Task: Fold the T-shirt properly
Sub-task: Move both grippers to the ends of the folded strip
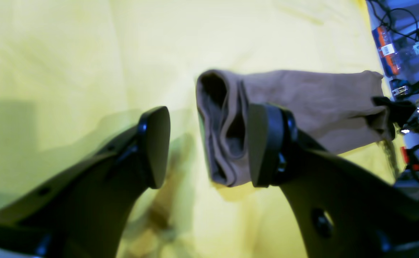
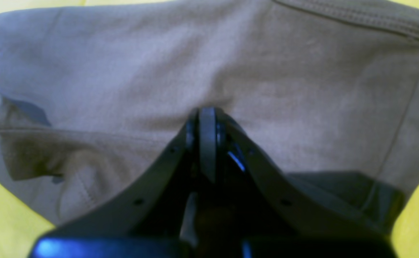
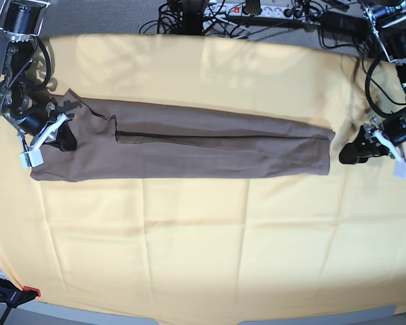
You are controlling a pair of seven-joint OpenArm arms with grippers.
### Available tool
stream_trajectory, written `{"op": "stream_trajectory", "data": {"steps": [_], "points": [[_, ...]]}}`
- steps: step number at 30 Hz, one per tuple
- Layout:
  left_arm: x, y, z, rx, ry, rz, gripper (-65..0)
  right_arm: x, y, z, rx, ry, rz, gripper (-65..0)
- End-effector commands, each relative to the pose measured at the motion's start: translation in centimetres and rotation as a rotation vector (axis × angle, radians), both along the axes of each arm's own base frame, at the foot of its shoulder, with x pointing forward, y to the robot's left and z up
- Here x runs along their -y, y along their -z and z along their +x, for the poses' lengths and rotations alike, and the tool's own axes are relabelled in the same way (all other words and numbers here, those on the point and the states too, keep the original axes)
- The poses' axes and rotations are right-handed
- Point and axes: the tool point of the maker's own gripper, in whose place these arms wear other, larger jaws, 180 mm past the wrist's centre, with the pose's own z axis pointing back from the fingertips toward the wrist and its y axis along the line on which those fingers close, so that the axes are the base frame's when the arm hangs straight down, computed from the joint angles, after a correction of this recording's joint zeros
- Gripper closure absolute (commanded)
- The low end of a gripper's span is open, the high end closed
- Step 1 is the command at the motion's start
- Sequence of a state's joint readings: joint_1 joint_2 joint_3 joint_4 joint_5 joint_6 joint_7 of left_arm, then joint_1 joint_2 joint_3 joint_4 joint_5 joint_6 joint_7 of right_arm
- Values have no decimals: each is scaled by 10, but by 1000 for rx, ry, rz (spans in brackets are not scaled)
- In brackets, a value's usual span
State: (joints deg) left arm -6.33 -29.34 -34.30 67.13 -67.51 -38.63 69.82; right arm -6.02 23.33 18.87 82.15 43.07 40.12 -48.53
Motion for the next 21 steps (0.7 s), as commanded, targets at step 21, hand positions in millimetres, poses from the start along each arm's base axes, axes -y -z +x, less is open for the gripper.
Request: {"op": "stream_trajectory", "data": {"steps": [21], "points": [[42,44,-10,-85,4,-21,-391,-2,-11,1,1,-7,54,0]]}}
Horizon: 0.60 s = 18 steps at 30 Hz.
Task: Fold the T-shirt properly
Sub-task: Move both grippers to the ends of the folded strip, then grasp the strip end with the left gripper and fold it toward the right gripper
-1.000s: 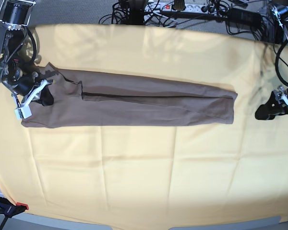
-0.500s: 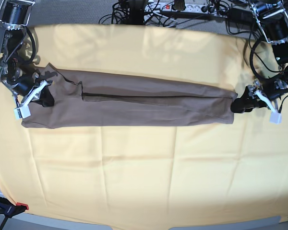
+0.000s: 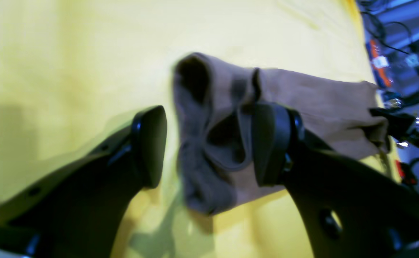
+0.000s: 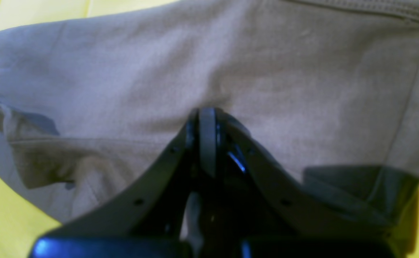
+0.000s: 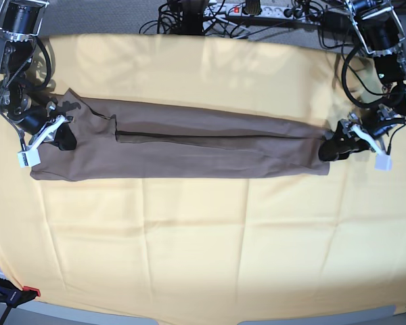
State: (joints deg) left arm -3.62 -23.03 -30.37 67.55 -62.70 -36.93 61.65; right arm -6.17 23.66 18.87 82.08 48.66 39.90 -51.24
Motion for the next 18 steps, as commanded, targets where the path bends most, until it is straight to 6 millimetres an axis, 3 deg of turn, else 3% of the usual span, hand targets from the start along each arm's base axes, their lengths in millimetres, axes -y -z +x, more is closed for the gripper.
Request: {"op": "stream_trajectory", "data": {"steps": [1,5,9,11,14,18], "points": [[4,12,-8,-64,53,56,-391,5,-6,3,11,-6,-16,0],[27,22,-12,-92,128,57,-391,5,-6,3,9,-7,-16,0],[36,23,-11,-85,142,49,-373,5,-5,2,3,-9,-18,0],[34,22,-9,-88,126,44,-269,5,-4,1,-4,-12,-21,0],[29,20,-7,-90,101,40,-10,5,-4,0,-10,-14,-23,0],[17,10,-2,-62,46,12,0,5,-4,0,-9,-13,-20,0]]}}
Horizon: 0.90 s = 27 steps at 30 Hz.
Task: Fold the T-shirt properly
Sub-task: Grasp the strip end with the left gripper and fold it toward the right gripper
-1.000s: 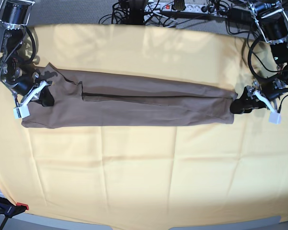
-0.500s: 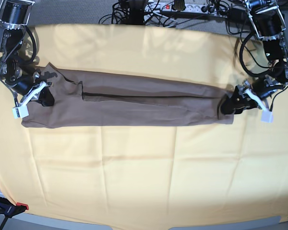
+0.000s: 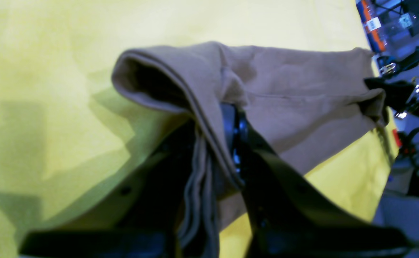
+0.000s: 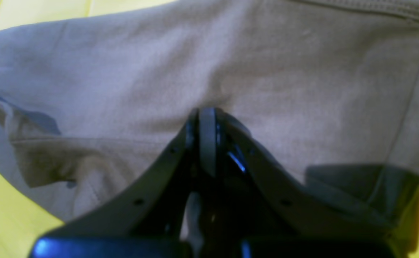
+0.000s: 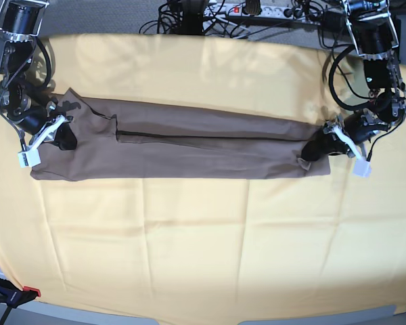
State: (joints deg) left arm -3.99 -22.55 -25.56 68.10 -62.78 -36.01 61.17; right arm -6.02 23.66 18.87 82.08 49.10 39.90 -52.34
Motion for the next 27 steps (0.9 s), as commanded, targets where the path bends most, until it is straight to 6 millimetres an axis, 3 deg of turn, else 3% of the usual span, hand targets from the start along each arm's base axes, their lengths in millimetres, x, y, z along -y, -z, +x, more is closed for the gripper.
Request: {"op": "stream_trajectory", "data": {"steps": [1,7,15,23,27], "points": [[-12,-1,-1,-27,-31,4,0,6,-5,2,2,-8,-21,0],[-25,-35,2,84,-60,-111,0,6,-4,1,1,-8,-22,0],[-12,-56,4,160,-19,-214,0,6,-3,0,-6,-11,-25,0],[32,-73,27,214,36,-324,0,6,-2,0,-10,-12,-29,0],[62,-76,25,219,91,-409,0,9,0,-1,-18,-13,-50,0]]}}
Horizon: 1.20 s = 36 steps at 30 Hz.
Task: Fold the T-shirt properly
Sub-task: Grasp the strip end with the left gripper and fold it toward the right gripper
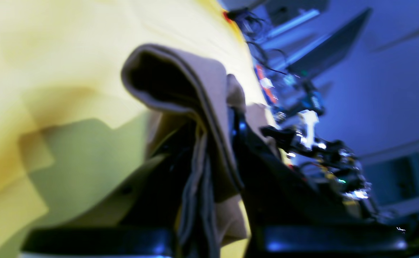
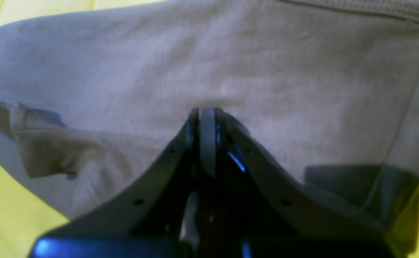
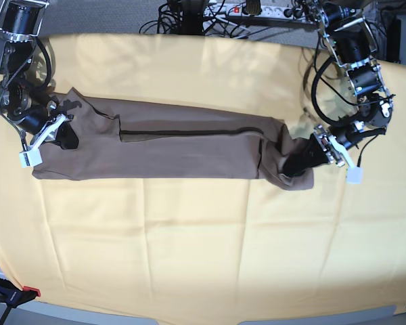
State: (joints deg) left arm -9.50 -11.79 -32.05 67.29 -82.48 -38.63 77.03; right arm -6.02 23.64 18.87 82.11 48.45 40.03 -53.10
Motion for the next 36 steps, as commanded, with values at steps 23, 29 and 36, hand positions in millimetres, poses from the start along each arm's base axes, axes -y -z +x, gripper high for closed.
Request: {"op": "stream_trajectory", "data": {"steps": [23,29,36], "points": [[147,3,7,28,147,-84,0,10,0,-1,-13,-8,-55,0],[149,1,6,29,150,-99,-194,10,-1,-1,-11,-7,-49,0],[163,-8,0,20,203,-160,-431,4,-6,2,7,-4,-5,-178]]}}
